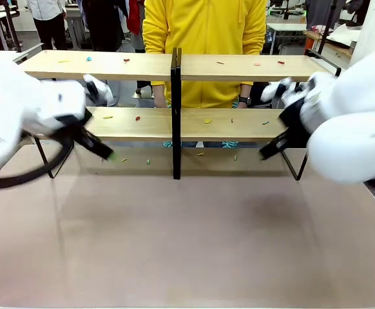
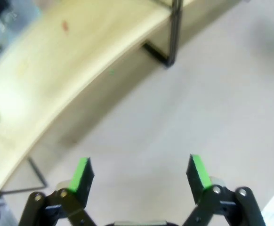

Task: Clean the shelves.
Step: Pick up the Duster when the human hands it over.

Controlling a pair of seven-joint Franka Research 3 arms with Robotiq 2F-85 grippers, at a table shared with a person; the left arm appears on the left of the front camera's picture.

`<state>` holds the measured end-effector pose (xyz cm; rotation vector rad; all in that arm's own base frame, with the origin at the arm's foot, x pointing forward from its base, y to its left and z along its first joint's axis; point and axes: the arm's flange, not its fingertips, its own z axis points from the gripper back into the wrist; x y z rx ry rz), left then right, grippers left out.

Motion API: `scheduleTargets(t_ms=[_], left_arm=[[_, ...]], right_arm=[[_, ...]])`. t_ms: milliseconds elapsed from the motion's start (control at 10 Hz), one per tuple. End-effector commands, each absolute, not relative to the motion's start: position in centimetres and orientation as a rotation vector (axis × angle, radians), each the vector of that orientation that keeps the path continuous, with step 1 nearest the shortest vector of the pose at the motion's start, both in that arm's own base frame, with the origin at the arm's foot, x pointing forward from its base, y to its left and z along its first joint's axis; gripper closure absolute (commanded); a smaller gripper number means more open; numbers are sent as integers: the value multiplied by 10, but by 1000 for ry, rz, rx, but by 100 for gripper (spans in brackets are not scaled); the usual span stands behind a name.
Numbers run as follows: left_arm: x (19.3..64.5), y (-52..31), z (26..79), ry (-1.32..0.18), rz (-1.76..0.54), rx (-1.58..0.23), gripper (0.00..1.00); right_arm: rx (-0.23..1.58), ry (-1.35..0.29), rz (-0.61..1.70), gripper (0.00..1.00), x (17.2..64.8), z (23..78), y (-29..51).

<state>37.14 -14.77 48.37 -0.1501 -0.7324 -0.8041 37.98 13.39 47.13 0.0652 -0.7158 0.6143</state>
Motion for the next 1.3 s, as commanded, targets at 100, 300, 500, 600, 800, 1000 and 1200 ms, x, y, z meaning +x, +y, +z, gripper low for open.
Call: scheduleTargets(t_ms=[100,300,500,600,800,1000,1200], left_arm=[[226,-33,511,-888,-950,-242,0],[203,4,524,-1076,-834,-338,0],[213,22,523,-1180,-682,-419,0],[217,23,520,-1181,-633,-447,0],[225,23,517,-1146,-518,-426,0],[227,26,513,-1128,-534,-431,0],[227,29,513,-1119,-548,-422,0]], right_arm=[[202,-817,712,0,285,526,62],[200,-924,723,0,260,556,49],[218,-946,740,0,254,568,53],[215,-949,711,0,252,567,54],[220,-938,682,0,256,563,53],[233,-934,684,0,262,559,54],[273,-953,609,0,263,565,57]])
